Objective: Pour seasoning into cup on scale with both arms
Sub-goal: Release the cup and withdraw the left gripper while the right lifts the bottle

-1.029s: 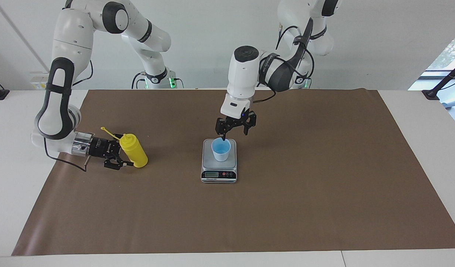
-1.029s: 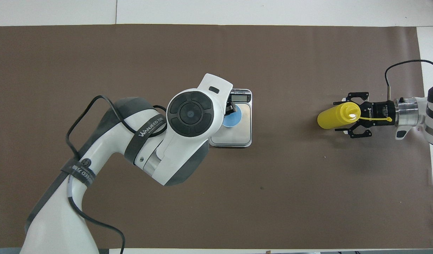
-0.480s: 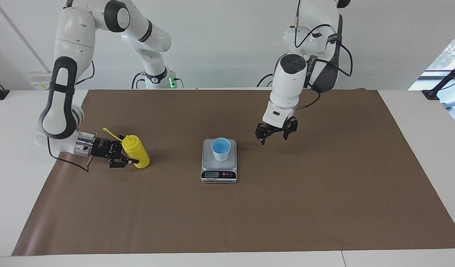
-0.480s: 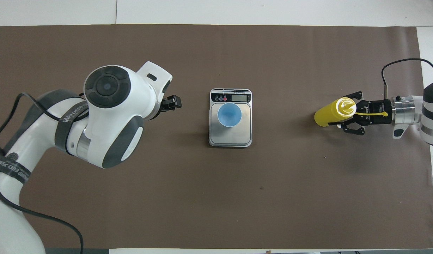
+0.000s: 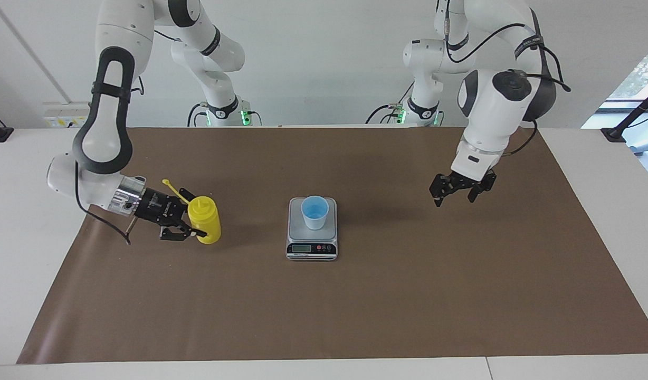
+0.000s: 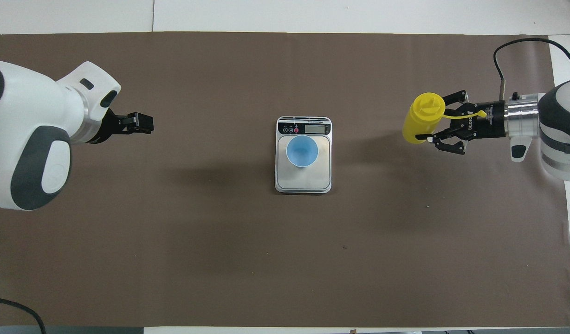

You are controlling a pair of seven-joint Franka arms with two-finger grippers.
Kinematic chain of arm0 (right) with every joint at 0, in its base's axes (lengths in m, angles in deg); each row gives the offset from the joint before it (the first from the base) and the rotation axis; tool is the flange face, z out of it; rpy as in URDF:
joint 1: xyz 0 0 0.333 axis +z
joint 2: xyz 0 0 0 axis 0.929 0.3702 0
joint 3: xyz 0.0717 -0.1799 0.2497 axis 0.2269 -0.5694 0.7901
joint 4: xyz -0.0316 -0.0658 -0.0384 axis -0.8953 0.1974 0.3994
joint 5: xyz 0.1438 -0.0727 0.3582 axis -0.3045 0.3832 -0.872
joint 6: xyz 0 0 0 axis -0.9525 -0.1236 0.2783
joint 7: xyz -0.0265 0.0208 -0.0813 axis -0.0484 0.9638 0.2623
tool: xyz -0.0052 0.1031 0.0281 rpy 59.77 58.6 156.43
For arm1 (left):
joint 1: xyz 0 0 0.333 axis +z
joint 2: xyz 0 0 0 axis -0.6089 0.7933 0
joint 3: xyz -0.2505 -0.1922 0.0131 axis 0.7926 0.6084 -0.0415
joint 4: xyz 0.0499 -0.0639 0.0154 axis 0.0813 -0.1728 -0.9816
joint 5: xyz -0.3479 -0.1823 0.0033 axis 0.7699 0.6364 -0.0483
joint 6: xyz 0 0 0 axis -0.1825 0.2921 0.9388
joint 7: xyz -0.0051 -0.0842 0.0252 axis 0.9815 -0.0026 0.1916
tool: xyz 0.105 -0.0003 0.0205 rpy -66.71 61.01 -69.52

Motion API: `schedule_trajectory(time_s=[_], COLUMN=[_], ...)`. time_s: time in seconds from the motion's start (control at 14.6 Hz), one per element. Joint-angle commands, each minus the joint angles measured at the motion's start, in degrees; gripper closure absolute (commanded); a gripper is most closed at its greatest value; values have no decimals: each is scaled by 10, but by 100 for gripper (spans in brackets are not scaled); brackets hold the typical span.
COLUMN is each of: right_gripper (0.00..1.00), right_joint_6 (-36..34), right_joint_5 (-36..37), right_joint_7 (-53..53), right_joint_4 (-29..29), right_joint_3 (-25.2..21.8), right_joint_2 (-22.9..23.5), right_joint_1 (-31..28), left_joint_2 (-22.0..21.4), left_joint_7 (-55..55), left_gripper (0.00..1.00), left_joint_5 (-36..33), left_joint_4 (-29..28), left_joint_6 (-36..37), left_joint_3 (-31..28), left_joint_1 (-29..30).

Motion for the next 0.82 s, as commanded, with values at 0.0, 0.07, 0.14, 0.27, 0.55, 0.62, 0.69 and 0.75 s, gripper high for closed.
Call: schedule_trajectory(time_s=[0.0, 0.07, 0.14, 0.27, 0.55, 0.62, 0.69, 0.75], right_gripper=[100, 100, 100, 100, 100, 100, 100, 100], right_joint_6=[59, 70, 88, 122, 177, 178, 179, 181], right_joint_5=[58, 80, 100, 137, 186, 196, 200, 205], right_joint_7=[53, 71, 94, 135, 143, 149, 160, 169], right_joint_4=[-16, -14, -14, -14, -39, -41, -40, -41], right_joint_3=[-1, -1, -1, -1, 0, -1, -2, -2], right_joint_2=[-29, -29, -30, -27, -29, -29, -29, -29], right_joint_1=[51, 70, 84, 113, 137, 147, 157, 162], left_joint_2=[-45, -50, -55, -56, -47, -45, -43, -40], left_joint_7=[106, 142, 155, 156, 155, 155, 155, 155], left_gripper=[0, 0, 0, 0, 0, 0, 0, 0], left_joint_5=[34, 49, 53, 54, 53, 52, 50, 49], left_joint_4=[-19, -16, -10, 17, 97, 115, 130, 147], left_joint_6=[37, 55, 69, 96, 167, 185, 204, 225], left_joint_3=[6, 5, 1, -1, -5, -5, -6, -5], left_joint_1=[55, 72, 80, 84, 92, 92, 92, 92])
